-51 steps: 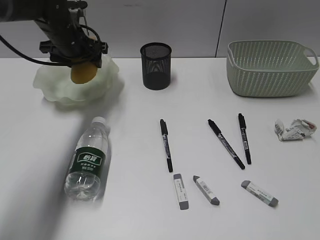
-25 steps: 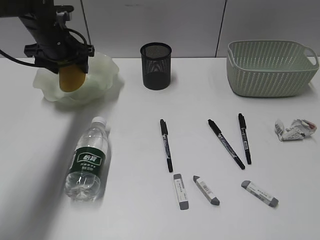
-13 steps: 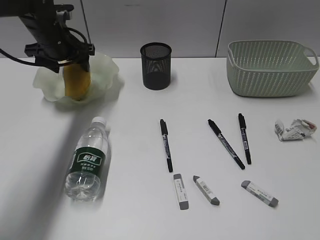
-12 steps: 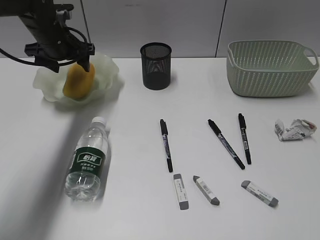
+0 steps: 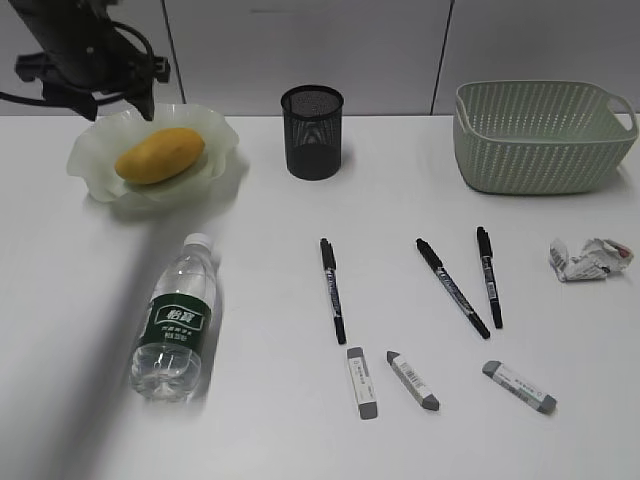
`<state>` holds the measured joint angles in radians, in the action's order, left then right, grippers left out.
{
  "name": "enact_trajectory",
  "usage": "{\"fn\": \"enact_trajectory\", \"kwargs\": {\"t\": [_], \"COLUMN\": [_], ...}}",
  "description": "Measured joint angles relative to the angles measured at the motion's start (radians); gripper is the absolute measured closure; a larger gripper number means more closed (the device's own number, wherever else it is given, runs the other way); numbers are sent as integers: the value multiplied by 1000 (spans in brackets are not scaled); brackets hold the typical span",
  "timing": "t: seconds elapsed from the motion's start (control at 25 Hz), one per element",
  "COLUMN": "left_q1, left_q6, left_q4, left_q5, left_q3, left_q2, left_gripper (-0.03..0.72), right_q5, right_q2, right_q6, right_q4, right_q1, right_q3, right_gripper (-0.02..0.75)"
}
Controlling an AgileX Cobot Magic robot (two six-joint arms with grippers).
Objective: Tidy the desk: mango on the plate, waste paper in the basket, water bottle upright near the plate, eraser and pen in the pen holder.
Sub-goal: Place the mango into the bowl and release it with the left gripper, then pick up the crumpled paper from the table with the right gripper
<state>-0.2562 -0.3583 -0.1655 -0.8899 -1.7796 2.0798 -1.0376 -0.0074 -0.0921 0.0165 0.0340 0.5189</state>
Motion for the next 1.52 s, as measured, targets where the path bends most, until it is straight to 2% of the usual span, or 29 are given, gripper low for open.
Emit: {"fn": "enact_trajectory", "kwargs": {"t": [0.12, 0.24, 0.48, 0.64, 0.8, 1.04, 1.24, 1.32, 1.52], "left_q1": [0, 0, -1, -1, -1, -1, -1, -1, -1], "left_q6": [16, 21, 22, 22, 48, 95, 103, 104, 107], "left_q4": [-12, -20, -8, -11, -32, -33, -24, -20, -15], "left_q5": [-33, -9, 147, 114, 28, -140, -168, -172, -173], "left_q3": [52, 211, 725, 956, 1109, 1224, 1238, 1240, 1240], "left_q2": [-118, -298, -870, -1258, -1571, -1894, -2048, -2082, -2085], "left_gripper": [253, 330, 364, 367, 367, 367, 367, 367, 367], "right_q5": [0, 0, 0, 0, 1, 8, 38, 75, 157], "right_q2": [0, 0, 0, 0, 0, 76, 267, 368, 739], "right_q6": [0, 0, 0, 0, 0, 26, 103, 108, 110], "right_q4": [0, 0, 0, 0, 1, 6, 55, 63, 67], "right_q1": [0, 0, 0, 0, 0, 0, 0, 0, 0], "right_q3": [0, 0, 0, 0, 0, 0, 24, 39, 102], "right_gripper": [388, 388, 389, 389, 390, 390, 384, 351, 208]}}
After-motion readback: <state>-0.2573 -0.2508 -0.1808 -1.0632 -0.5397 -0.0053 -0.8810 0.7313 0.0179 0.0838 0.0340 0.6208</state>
